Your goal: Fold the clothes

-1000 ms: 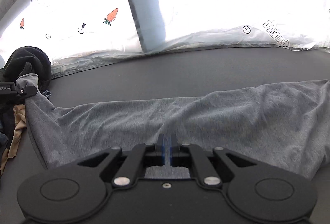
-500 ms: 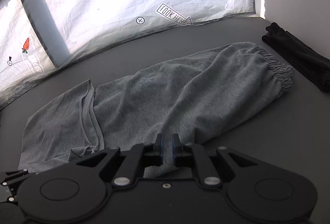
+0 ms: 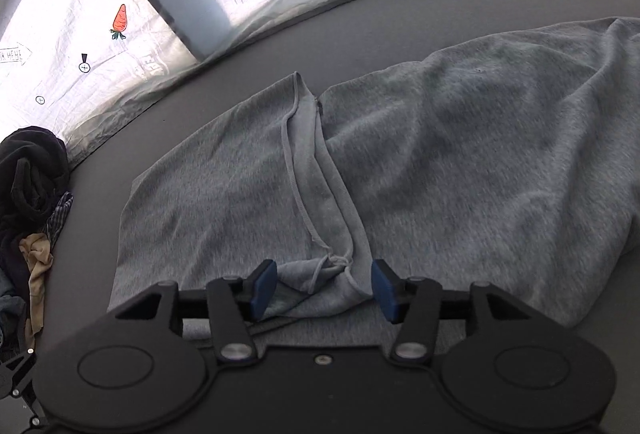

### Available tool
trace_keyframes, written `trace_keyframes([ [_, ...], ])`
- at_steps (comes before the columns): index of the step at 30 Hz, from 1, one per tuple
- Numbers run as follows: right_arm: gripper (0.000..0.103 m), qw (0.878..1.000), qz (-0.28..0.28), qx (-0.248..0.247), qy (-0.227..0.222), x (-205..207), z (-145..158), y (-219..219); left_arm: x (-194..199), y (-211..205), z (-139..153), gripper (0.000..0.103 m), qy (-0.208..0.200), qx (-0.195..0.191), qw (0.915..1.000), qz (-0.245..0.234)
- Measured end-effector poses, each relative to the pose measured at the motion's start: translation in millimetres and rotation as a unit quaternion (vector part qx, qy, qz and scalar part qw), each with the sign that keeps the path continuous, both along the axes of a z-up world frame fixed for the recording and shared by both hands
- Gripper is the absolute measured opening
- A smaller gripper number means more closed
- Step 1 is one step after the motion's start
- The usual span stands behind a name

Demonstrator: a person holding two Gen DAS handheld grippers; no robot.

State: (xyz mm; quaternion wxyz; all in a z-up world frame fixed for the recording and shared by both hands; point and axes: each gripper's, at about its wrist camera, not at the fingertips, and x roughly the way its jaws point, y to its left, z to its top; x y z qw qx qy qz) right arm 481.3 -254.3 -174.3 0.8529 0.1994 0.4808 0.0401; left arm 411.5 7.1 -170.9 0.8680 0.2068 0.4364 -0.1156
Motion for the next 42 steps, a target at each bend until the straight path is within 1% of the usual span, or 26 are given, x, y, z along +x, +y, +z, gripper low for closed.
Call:
trace_keyframes([
  [2, 0.062, 1.0, -0.002, -0.006, 0.003, 0.8, -2.7, 4.0, 5.9, -2.5, -2.6, 0.062, -0.005, -0.01, 0.9999, 0.006],
  [3, 0.063, 1.0, -0.002, -0.008, 0.003, 1.6, -4.0, 5.4, 10.5, -5.1, -6.3, 0.062, -0.008, -0.008, 0.9999, 0.011],
  [5, 0.065, 1.0, -0.006, -0.012, 0.005, 4.2, -5.9, 6.7, 16.3, -8.9, -12.4, 0.062, -0.021, 0.01, 0.9996, 0.016],
  [8, 0.072, 1.0, -0.012, -0.013, 0.007, 10.1, -7.8, 8.7, 23.2, -9.7, -19.4, 0.062, -0.037, 0.037, 0.9981, 0.031],
  [9, 0.074, 1.0, -0.012, -0.012, 0.007, 12.1, -8.4, 9.8, 25.3, -8.3, -20.4, 0.062, -0.041, 0.042, 0.9975, 0.04],
  [11, 0.073, 1.0, 0.0, -0.025, 0.009, 15.2, -8.9, 15.4, 27.7, -1.0, -18.3, 0.062, -0.048, 0.035, 0.996, 0.066],
  [12, 0.068, 0.999, 0.012, -0.04, 0.009, 16.6, -8.5, 19.4, 28.7, 4.0, -17.2, 0.063, -0.049, 0.03, 0.9951, 0.081],
  [13, 0.05, 0.998, 0.023, -0.052, 0.009, 17.8, -8.2, 22.8, 28.6, 8.6, -16.3, 0.063, -0.05, 0.026, 0.9942, 0.092],
  [14, 0.039, 0.997, 0.034, -0.063, 0.01, 18.9, -8.0, 25.9, 28.1, 15.3, -15.3, 0.063, -0.052, 0.02, 0.9925, 0.109],
  [16, 0.012, 0.996, 0.05, -0.069, 0.004, 17.8, -4.6, 27.3, 26.8, 27.8, -13.4, 0.065, -0.05, 0.001, 0.9897, 0.134],
  [17, 0.007, 0.996, 0.058, -0.067, -0.005, 15.4, -1.7, 26.9, 26.1, 35.1, -12.0, 0.065, -0.048, -0.016, 0.9875, 0.149],
  [18, 0.007, 0.996, 0.064, -0.068, -0.017, 11.5, 3.2, 26.3, 24.7, 44.5, -9.5, 0.065, -0.046, -0.041, 0.9833, 0.172],
  [20, 0.007, 0.994, 0.07, -0.075, -0.043, -0.8, 17.2, 25.5, 21.8, 57.1, -4.6, 0.065, -0.044, -0.082, 0.9757, 0.199],
  [21, 0.007, 0.992, 0.075, -0.077, -0.059, -8.9, 26.1, 24.8, 20.0, 63.7, -1.4, 0.066, -0.048, -0.104, 0.9703, 0.213],
  [23, 0.007, 0.99, 0.081, -0.085, -0.082, -25.1, 41.2, 23.4, 15.6, 70.8, 1.2, 0.07, -0.05, -0.125, 0.966, 0.221],
  [24, 0.007, 0.989, 0.082, -0.085, -0.085, -30.9, 44.8, 22.1, 13.3, 73.4, 1.5, 0.071, -0.05, -0.13, 0.9651, 0.222],
  [25, 0.007, 0.99, 0.081, -0.08, -0.082, -35.7, 45.6, 19.9, 11.1, 74.8, -0.4, 0.073, -0.048, -0.129, 0.9662, 0.218],
  [27, 0.007, 0.994, 0.074, -0.064, -0.054, -39.5, 33.8, 14.3, 7.6, 73.1, -7.3, 0.074, -0.036, -0.115, 0.9722, 0.201],
  [31, 0.007, 0.994, 0.079, -0.081, 0.006, -36.0, 1.0, 13.6, 1.2, 61.1, -16.3, 0.074, -0.015, -0.072, 0.9862, 0.149],
  [33, 0.008, 0.991, 0.092, -0.093, 0.01, -35.6, -2.0, 16.3, -1.7, 56.6, -14.5, 0.075, -0.014, -0.052, 0.991, 0.122],
  [34, 0.011, 0.99, 0.098, -0.098, 0.01, -35.4, -2.7, 17.8, -2.5, 56.4, -12.6, 0.076, -0.011, -0.049, 0.9922, 0.114],
  [35, 0.014, 0.989, 0.1, -0.104, 0.011, -34.2, -1.3, 18.6, -3.0, 57.1, -10.5, 0.079, -0.008, -0.046, 0.9933, 0.106],
  [36, 0.024, 0.989, 0.099, -0.106, 0.012, -33.4, 0.2, 17.9, -2.1, 61.3, -7.4, 0.08, 0.001, -0.048, 0.9937, 0.101],
  [37, 0.036, 0.99, 0.097, -0.106, 0.013, -32.7, 1.5, 16.9, -0.5, 64.4, -4.0, 0.082, 0.011, -0.047, 0.9936, 0.102],
  [39, 0.044, 0.99, 0.09, -0.105, 0.004, -35.1, 6.4, 12.0, 3.8, 71.7, 5.6, 0.084, 0.027, -0.049, 0.992, 0.113],
  [42, 0.053, 0.992, 0.077, -0.099, -0.02, -41.6, 16.4, 1.4, 7.8, 79.0, 27.3, 0.088, 0.019, -0.081, 0.9872, 0.136],
])
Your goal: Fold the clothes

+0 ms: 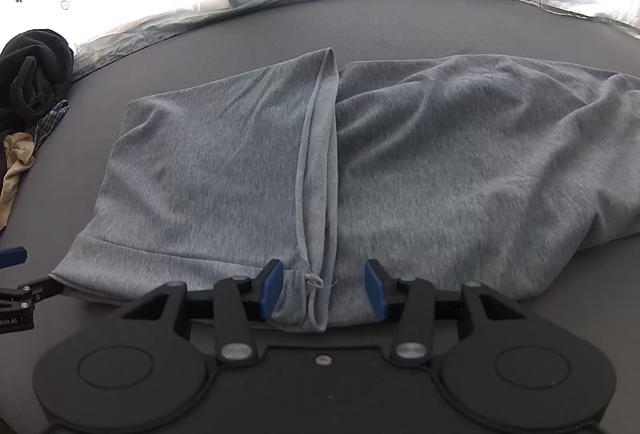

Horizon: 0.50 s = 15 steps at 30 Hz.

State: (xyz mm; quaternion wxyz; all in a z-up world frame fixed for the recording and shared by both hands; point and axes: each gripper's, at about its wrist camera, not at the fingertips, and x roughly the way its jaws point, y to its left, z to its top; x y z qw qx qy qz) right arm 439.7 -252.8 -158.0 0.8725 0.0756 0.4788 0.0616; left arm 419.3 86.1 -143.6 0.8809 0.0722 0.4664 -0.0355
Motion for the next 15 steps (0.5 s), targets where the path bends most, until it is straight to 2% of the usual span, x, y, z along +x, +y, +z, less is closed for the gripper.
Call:
trace_keyframes([
  [2, 0.057, 1.0, -0.015, 0.012, -0.023, -3.7, 7.2, -11.2, 2.7, -3.9, 13.4, 0.089, -0.011, -0.008, 0.9999, 0.007],
  [3, 0.062, 0.999, -0.025, 0.019, -0.035, -5.3, 10.3, -16.4, 4.7, -7.8, 20.7, 0.089, -0.014, -0.014, 0.9998, 0.0],
  [4, 0.066, 0.998, -0.033, 0.025, -0.044, -6.3, 13.0, -21.1, 6.1, -11.4, 27.4, 0.089, -0.015, -0.022, 0.9994, -0.02],
  [6, 0.067, 0.996, -0.057, 0.035, -0.06, -7.8, 18.9, -33.6, 7.6, -18.5, 39.2, 0.089, -0.014, -0.034, 0.9972, -0.065],
  [9, 0.067, 0.993, -0.089, 0.031, -0.076, -9.7, 25.5, -49.7, 11.3, -28.2, 49.3, 0.09, -0.019, -0.013, 0.9958, -0.089],
  [12, 0.069, 0.989, -0.117, 0.018, -0.089, -12.7, 28.4, -65.4, 21.7, -40.4, 45.0, 0.09, -0.015, -0.001, 0.9958, -0.091],
  [15, 0.069, 0.989, -0.111, -0.03, -0.097, -11.5, 26.8, -68.7, 32.2, -49.3, 27.9, 0.091, 0.006, -0.013, 0.9965, -0.082],
])
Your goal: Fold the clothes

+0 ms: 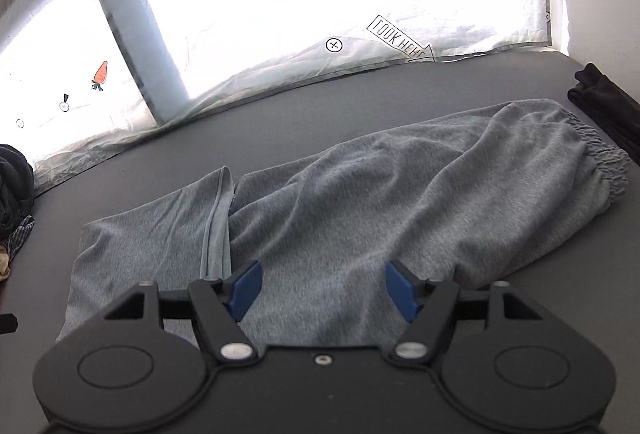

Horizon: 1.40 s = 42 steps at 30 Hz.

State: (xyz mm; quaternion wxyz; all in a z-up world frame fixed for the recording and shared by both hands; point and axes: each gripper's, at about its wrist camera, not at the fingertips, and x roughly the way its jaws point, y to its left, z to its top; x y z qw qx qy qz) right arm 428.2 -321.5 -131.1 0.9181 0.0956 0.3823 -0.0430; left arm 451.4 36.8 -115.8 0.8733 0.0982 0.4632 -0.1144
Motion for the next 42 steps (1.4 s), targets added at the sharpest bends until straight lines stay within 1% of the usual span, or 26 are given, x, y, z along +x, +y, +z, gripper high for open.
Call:
trace_keyframes([
  [2, 0.069, 1.0, 0.006, -0.021, -0.002, -0.4, -0.1, 0.4, 4.3, -0.6, -14.4, 0.091, 0.028, -0.02, 0.9992, 0.019],
  [3, 0.069, 1.0, 0.009, -0.023, -0.003, -0.7, -0.1, 1.1, 5.1, -0.2, -21.0, 0.09, 0.04, -0.03, 0.9983, 0.029],
  [7, 0.071, 0.998, 0.043, -0.042, -0.003, -1.9, 0.5, 15.7, -2.6, 5.9, -41.8, 0.088, 0.073, -0.063, 0.9918, 0.084],
  [9, 0.071, 0.996, 0.065, -0.053, -0.002, -0.4, -0.1, 27.8, -7.0, 13.1, -46.3, 0.078, 0.077, -0.091, 0.9863, 0.114],
  [11, 0.071, 0.995, 0.087, -0.057, 0.001, 2.4, -1.3, 40.5, -10.2, 20.2, -50.0, 0.056, 0.083, -0.126, 0.9786, 0.14],
  [12, 0.071, 0.993, 0.098, -0.059, 0.003, 3.8, -1.8, 47.3, -11.3, 23.0, -51.5, 0.055, 0.087, -0.143, 0.9747, 0.148],
  [13, 0.071, 0.991, 0.112, -0.068, 0.004, 5.2, -2.2, 55.8, -12.3, 24.5, -52.2, 0.054, 0.089, -0.155, 0.9733, 0.144],
  [16, 0.071, 0.98, 0.167, -0.111, -0.002, 5.2, -0.7, 87.7, -15.0, 29.7, -51.1, 0.054, 0.085, -0.163, 0.973, 0.14],
  [18, 0.071, 0.969, 0.208, -0.132, -0.01, 3.0, 0.7, 112.2, -16.0, 40.0, -50.5, 0.056, 0.082, -0.177, 0.9688, 0.152],
  [21, 0.071, 0.952, 0.27, -0.141, -0.014, -0.5, -1.7, 153.3, -18.5, 59.1, -47.3, 0.057, 0.079, -0.193, 0.9631, 0.169],
  [22, 0.071, 0.947, 0.288, -0.14, -0.015, -1.5, -3.2, 166.0, -20.1, 65.6, -46.0, 0.061, 0.077, -0.196, 0.9618, 0.175],
  [23, 0.071, 0.94, 0.311, -0.139, -0.017, -4.0, -5.1, 183.2, -21.8, 71.4, -45.1, 0.069, 0.074, -0.199, 0.9605, 0.18],
  [25, 0.071, 0.924, 0.357, -0.137, -0.019, -9.3, -10.0, 215.4, -25.8, 85.1, -42.8, 0.081, 0.063, -0.207, 0.9558, 0.199],
  [27, 0.071, 0.907, 0.396, -0.141, -0.024, -15.7, -15.8, 244.6, -28.6, 99.0, -41.0, 0.083, 0.055, -0.217, 0.9504, 0.216],
  [28, 0.071, 0.899, 0.412, -0.143, -0.026, -19.2, -18.7, 257.7, -28.8, 105.5, -41.2, 0.086, 0.054, -0.221, 0.9482, 0.222],
  [30, 0.07, 0.887, 0.437, -0.147, -0.028, -22.7, -25.0, 278.8, -27.9, 116.2, -42.8, 0.088, 0.053, -0.224, 0.9457, 0.229],
  [32, 0.066, 0.88, 0.447, -0.158, -0.029, -22.7, -31.4, 292.6, -24.3, 124.0, -45.5, 0.088, 0.058, -0.226, 0.9445, 0.231],
  [34, 0.06, 0.877, 0.45, -0.167, -0.022, -19.3, -38.5, 298.9, -19.5, 131.3, -48.8, 0.088, 0.065, -0.232, 0.9432, 0.228],
  [36, 0.057, 0.875, 0.451, -0.176, -0.015, -15.6, -45.7, 304.5, -14.2, 137.0, -51.9, 0.088, 0.071, -0.24, 0.942, 0.223],
  [38, 0.054, 0.87, 0.459, -0.176, -0.016, -16.3, -45.6, 305.4, -5.9, 137.2, -56.3, 0.088, 0.078, -0.246, 0.9423, 0.213],
  [39, 0.042, 0.868, 0.464, -0.176, -0.017, -16.9, -45.2, 305.5, -2.5, 136.9, -58.1, 0.088, 0.081, -0.249, 0.9426, 0.207],
  [40, 0.017, 0.865, 0.467, -0.183, -0.019, -17.9, -44.3, 306.2, 1.2, 135.9, -59.2, 0.088, 0.083, -0.254, 0.9424, 0.201],
  [41, 0.009, 0.864, 0.462, -0.198, -0.024, -17.9, -43.5, 306.4, 6.0, 134.3, -61.2, 0.088, 0.086, -0.262, 0.9415, 0.193],
  [42, 0.009, 0.867, 0.459, -0.193, -0.03, -15.7, -40.3, 303.1, 10.9, 132.1, -63.4, 0.088, 0.091, -0.271, 0.9402, 0.185],
])
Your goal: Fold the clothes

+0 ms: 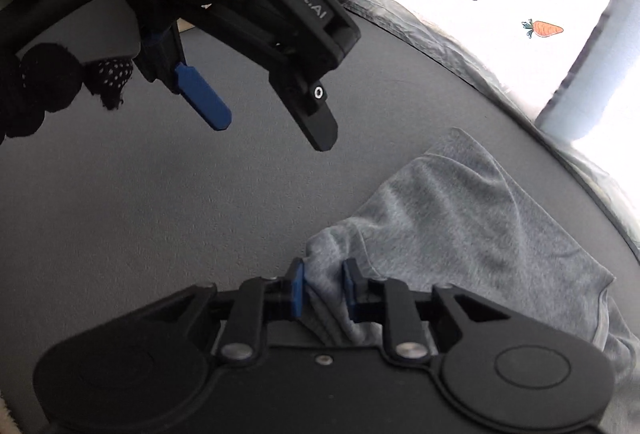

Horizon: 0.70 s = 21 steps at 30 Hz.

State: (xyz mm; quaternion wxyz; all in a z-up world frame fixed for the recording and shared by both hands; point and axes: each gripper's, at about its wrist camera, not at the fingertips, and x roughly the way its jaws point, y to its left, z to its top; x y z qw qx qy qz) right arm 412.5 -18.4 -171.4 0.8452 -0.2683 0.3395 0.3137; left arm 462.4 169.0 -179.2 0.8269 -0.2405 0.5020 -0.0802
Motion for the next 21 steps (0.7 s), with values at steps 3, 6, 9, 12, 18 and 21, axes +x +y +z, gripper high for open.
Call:
trace_keyframes([
  [3, 0.009, 0.998, -0.042, 0.049, 0.016, 14.5, 21.6, -19.8, 14.2, -10.0, -5.7, 0.088, 0.004, -0.038, 0.999, -0.024],
  [6, 0.009, 0.992, -0.071, 0.104, 0.031, 26.8, 50.9, -47.8, 31.8, -24.4, -11.6, 0.088, 0.002, -0.095, 0.9945, -0.045],
  [9, 0.009, 0.985, -0.092, 0.141, 0.048, 31.9, 67.8, -70.8, 57.6, -46.5, -17.1, 0.088, -0.007, -0.128, 0.9901, -0.056],
  [12, 0.009, 0.979, -0.1, 0.163, 0.067, 32.8, 71.9, -84.0, 90.1, -66.8, -20.9, 0.088, -0.014, -0.13, 0.9897, -0.059],
  [18, 0.009, 0.976, -0.089, 0.184, 0.074, 31.4, 76.3, -84.9, 141.6, -83.2, -31.7, 0.019, 0.019, -0.11, 0.9933, -0.029],
  [21, 0.009, 0.977, -0.077, 0.187, 0.069, 30.3, 82.6, -79.8, 142.6, -77.8, -28.3, 0.008, 0.009, -0.104, 0.9943, -0.022],
])
